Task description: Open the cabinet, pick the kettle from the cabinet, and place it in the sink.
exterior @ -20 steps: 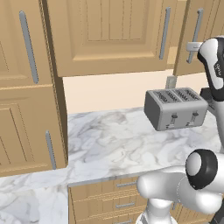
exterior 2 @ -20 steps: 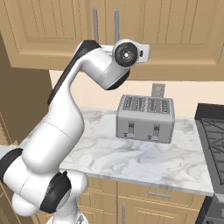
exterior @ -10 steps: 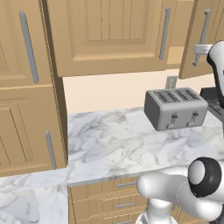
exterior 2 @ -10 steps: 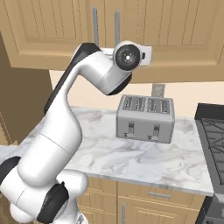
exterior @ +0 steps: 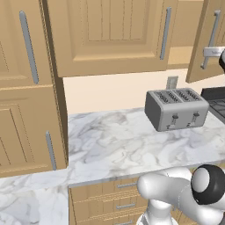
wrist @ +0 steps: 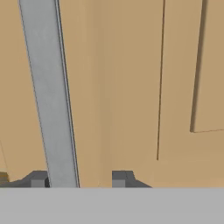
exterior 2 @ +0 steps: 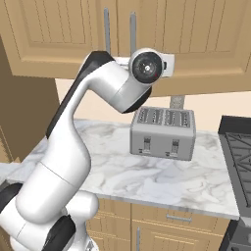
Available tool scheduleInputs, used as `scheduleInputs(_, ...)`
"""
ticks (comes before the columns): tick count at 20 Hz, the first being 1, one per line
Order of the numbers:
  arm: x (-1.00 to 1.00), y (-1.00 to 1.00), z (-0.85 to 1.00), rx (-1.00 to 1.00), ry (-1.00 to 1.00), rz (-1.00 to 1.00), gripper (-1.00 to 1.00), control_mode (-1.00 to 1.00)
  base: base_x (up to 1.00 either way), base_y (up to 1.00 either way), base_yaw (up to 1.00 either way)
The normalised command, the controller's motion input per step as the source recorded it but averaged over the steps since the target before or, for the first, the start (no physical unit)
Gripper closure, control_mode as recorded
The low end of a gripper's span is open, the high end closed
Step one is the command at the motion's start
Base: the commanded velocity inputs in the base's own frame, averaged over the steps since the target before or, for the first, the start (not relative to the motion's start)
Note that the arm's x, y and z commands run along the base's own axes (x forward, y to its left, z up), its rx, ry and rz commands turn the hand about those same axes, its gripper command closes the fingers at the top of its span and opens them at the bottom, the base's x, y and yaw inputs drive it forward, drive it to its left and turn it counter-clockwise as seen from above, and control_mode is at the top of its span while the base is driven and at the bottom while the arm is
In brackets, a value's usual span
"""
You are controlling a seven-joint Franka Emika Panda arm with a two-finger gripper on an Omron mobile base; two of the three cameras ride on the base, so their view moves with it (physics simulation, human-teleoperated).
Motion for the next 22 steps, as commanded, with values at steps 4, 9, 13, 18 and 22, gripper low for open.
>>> scheduleInputs(4,-0.41,-0.98,0.00,0.00,0.03,0.01,1.00,-1.00,0.00,0.00,0.00)
scheduleInputs(9,-0.35,-0.95,0.00,0.00,0.03,0.02,1.00,-1.00,0.00,0.00,0.00)
scheduleInputs(13,-0.33,-0.92,0.00,0.00,0.03,0.03,1.00,-1.00,0.00,0.00,0.00)
scheduleInputs(18,-0.28,-0.60,-0.06,0.05,0.00,0.06,-1.00,-1.00,0.00,0.00,0.00)
scheduleInputs(22,-0.17,-0.05,-0.04,0.09,-0.03,0.10,-1.00,-1.00,0.00,0.00,0.00)
